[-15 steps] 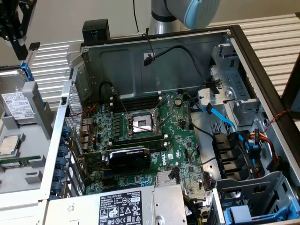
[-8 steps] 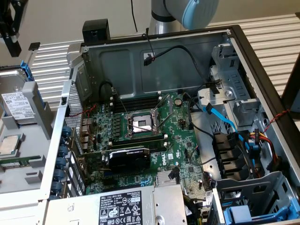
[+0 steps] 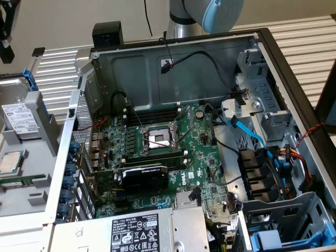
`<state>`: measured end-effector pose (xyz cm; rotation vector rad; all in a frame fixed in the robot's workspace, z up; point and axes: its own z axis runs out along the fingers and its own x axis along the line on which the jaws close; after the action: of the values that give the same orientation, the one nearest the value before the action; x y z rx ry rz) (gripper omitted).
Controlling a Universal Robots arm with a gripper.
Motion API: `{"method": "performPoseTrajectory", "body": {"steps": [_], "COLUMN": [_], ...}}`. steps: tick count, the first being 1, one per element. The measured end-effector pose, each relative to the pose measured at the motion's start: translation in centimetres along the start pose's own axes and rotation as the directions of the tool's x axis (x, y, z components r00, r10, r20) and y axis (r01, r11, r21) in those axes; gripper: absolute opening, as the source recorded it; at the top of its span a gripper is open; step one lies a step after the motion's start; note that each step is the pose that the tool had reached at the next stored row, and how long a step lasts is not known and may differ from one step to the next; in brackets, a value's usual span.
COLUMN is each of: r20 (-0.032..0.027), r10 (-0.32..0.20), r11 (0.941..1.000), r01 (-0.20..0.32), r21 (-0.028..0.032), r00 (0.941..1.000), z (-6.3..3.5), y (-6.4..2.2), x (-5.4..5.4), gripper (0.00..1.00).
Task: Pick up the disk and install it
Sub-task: 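Reach for the disk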
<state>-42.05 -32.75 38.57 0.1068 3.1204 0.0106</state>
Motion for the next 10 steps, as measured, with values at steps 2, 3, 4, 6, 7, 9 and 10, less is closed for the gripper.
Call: {"method": "performPoseTrajectory", "body": {"steps": [2, 3, 4, 6, 7, 9, 10], "r20": [0.0002, 0.0000, 0.0000, -0.0001, 0.0000, 0.0000, 0.0000], "r10": [0.000, 0.000, 0.000, 0.000, 0.000, 0.000, 0.000], "r11": [1.0000, 1.0000, 1.0000, 1.0000, 1.0000, 1.0000, 1.0000], "r01": [0.000, 0.000, 0.000, 0.000, 0.000, 0.000, 0.000], "r21": [-0.0003, -0.0002, -0.0002, -0.0003, -0.0002, -0.0002, -0.0003], "r00": [1.0000, 1.0000, 1.0000, 1.0000, 1.0000, 1.0000, 1.0000], "z": [0.03, 0.03, 0.05, 0.08, 0.09, 0.10, 0.10], "y": [0.30, 0.53, 0.81, 1.26, 1.30, 1.29, 1.28], "x": [0.4, 0.6, 0.8, 1.4, 1.6, 2.0, 2.2], "gripper": [0.11, 0.11, 0.11, 0.11, 0.11, 0.11, 0.11]}}
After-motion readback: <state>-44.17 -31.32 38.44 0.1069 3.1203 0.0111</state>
